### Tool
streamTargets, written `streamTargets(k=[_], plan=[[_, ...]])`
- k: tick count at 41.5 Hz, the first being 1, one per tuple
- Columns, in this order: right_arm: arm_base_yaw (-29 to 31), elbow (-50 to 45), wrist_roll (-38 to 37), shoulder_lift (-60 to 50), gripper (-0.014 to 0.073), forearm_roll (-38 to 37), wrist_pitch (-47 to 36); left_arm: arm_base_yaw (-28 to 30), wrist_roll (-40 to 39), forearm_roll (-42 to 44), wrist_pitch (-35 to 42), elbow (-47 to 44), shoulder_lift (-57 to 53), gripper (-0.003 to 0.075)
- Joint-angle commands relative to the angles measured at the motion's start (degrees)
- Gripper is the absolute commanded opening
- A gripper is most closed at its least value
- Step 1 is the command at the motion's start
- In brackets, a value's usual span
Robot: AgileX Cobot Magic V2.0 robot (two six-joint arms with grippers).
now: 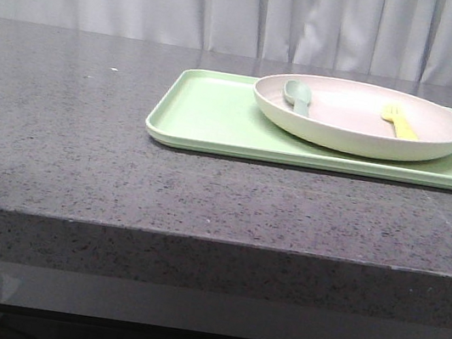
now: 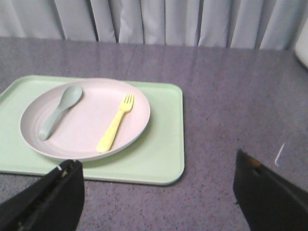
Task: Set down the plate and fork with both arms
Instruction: 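Open the left gripper and raise it away from the plate, then move the right gripper above the yellow fork on the plate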
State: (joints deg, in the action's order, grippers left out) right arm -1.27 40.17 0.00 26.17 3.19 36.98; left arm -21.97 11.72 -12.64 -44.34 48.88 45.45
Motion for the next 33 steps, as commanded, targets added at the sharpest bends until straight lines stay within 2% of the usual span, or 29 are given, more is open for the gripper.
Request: streamTargets(k=[1,9,14,20,24,29,33], plan=[[0.27,6.77,0.45,7.02,0.0645,1.20,3.15,0.08,-0.01,-1.32,3.48,1.40,-0.44,0.0316],[-0.36,18.83,5.19,21.94,0.0645,5.97,16.81,0.08,-0.01,-1.32,3.48,1.40,-0.44,0.0316],[-2.71,25.28,9.33,29.91,0.0645,10.92,19.96,0.08,-0.01,-1.32,3.48,1.40,-0.44,0.0316],[-6.03,32.94,9.41,39.23,0.0641,11.32,24.05,0.08,-0.01,-1.32,3.59,1.40,-0.44,0.0316],[-7.28,37.95,9.41,45.48,0.0581,11.32,26.84,0.08,-0.01,-1.32,3.59,1.40,-0.44,0.0316],[-8.30,43.15,9.35,52.08,0.0447,11.32,29.21,0.08,-0.01,-1.32,3.59,1.40,-0.44,0.0316],[-8.37,46.51,8.99,56.42,0.0400,11.32,30.06,0.08,-0.01,-1.32,3.59,1.40,-0.44,0.0316]])
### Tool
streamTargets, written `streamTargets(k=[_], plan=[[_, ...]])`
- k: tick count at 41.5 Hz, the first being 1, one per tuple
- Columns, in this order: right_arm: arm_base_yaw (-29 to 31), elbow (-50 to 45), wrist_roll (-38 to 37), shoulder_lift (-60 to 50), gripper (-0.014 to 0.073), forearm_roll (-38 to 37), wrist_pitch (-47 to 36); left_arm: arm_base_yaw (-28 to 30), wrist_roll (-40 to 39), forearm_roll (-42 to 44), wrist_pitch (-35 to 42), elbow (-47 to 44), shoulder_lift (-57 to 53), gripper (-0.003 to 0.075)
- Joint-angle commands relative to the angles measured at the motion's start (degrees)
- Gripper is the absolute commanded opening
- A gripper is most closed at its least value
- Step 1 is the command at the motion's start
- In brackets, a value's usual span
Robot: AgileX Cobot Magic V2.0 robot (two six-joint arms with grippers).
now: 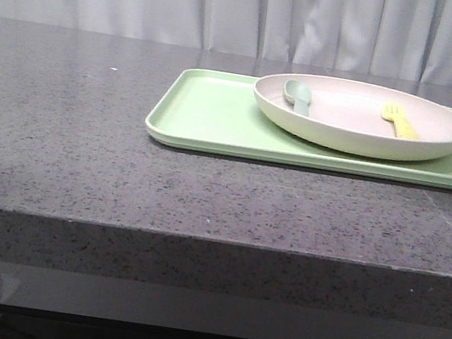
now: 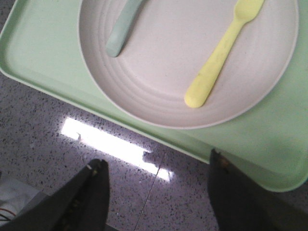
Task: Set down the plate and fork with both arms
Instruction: 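Move the right gripper above the yellow fork on the plate, then lower the right gripper and close it on the yellow fork's handle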
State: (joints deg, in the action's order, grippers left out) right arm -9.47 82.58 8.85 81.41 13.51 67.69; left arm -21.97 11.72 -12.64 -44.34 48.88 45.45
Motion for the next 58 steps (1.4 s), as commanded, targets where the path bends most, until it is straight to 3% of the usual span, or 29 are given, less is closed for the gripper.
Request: streamTargets(k=[1,19,32,58], plan=[[-0.18,5.06,-0.22,2.42,0.0400,1.00,-0.49,0.08,-0.01,-1.32,3.59,1.40,-0.44,0.0316],[-0.18,17.43,-13.10,19.12,0.0399,-9.63,4.75,0.08,-0.01,-1.32,3.59,1.40,-0.44,0.0316],[-0.18,26.86,-17.45,28.19,0.0392,-9.75,8.08,0.08,-0.01,-1.32,3.59,1.40,-0.44,0.0316],[-0.11,30.99,-17.95,33.29,0.0392,-10.80,9.23,0.08,-0.01,-1.32,3.59,1.40,-0.44,0.0316]])
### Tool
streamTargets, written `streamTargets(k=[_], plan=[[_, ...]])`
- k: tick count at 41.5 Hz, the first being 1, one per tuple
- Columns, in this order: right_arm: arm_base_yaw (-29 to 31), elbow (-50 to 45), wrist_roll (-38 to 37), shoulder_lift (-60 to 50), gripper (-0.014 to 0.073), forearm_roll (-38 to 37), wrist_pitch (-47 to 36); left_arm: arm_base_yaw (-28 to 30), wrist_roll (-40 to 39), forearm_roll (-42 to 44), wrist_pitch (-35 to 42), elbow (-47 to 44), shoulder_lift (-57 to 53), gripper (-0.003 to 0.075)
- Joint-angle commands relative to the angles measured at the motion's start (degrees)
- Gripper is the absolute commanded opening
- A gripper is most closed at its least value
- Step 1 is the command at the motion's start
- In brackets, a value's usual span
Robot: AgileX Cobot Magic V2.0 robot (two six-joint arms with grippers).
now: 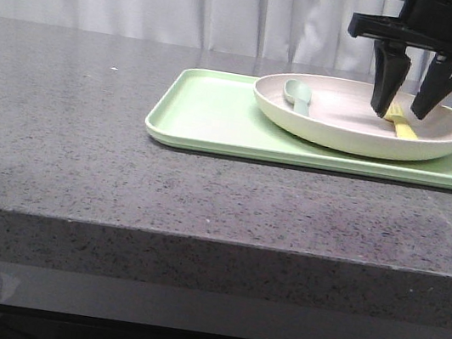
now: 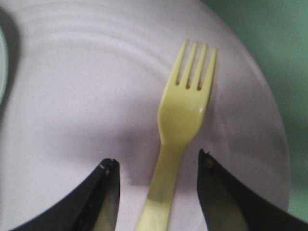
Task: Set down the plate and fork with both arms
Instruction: 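Lower the right gripper and close it on the yellow fork's handle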
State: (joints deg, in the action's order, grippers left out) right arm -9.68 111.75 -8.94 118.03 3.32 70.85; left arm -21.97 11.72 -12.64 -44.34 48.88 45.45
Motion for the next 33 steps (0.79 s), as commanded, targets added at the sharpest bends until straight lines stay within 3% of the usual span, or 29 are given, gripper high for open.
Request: streamTargets(k=[1,26,33], plan=[[0.10,1.82,-0.16,-3.33,0.0392,-0.61,6.07,0.08,-0.01,-1.32,3.59,1.40,-0.44,0.0316],[0.10,1.77,-0.16,-1.11,0.0388,-0.61,6.11,0.08,-0.01,-1.32,3.59,1.40,-0.44,0.0316],[0.10,1.77,-0.16,-1.11,0.0238,-0.61,6.11,0.08,-0.01,-1.32,3.59,1.40,-0.44,0.0316]])
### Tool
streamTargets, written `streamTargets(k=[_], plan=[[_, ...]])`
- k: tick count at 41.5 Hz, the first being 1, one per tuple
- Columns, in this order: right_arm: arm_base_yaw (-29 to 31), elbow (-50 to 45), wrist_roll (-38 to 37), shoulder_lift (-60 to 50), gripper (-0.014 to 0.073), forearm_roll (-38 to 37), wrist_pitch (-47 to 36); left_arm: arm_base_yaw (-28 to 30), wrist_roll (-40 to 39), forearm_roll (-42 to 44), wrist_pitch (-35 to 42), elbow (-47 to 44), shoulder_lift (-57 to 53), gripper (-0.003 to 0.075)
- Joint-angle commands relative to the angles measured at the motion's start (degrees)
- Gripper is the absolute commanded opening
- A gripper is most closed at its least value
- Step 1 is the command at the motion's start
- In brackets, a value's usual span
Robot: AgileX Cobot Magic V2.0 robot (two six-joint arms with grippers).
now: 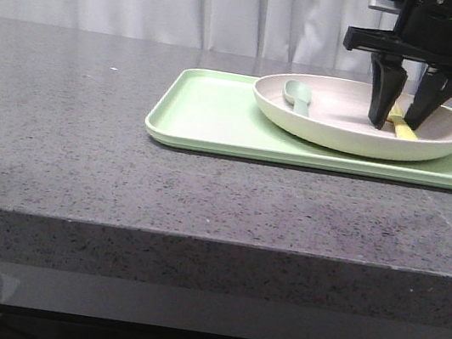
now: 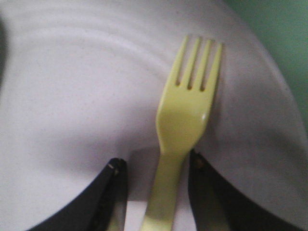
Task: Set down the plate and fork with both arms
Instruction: 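Lower the right gripper and close it on the yellow fork's handle, then lift the fork with the right gripper and carry it beside the plate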
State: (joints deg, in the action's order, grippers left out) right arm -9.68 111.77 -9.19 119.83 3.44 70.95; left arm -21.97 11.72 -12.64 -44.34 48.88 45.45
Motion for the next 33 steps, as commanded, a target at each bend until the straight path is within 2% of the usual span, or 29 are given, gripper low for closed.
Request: streamTargets(k=[1,5,13,33], plan=[[0.10,1.74,0.09,-2.91,0.0223,-0.72,6.00,0.08,-0.01,-1.32,3.59,1.40,-0.44,0.0316],[0.10,1.74,0.09,-2.91,0.0148,-0.72,6.00,0.08,-0.01,-1.32,3.59,1.40,-0.44,0.0316],[0.10,1.74,0.09,-2.91,0.0088,-0.72,6.00,0.08,-0.01,-1.32,3.59,1.40,-0.44,0.0316],[0.23,1.81,1.54,-6.75,0.0077,-0.78,6.00,0.08,-0.01,-1.32,3.59,1.40,-0.44,0.0316]])
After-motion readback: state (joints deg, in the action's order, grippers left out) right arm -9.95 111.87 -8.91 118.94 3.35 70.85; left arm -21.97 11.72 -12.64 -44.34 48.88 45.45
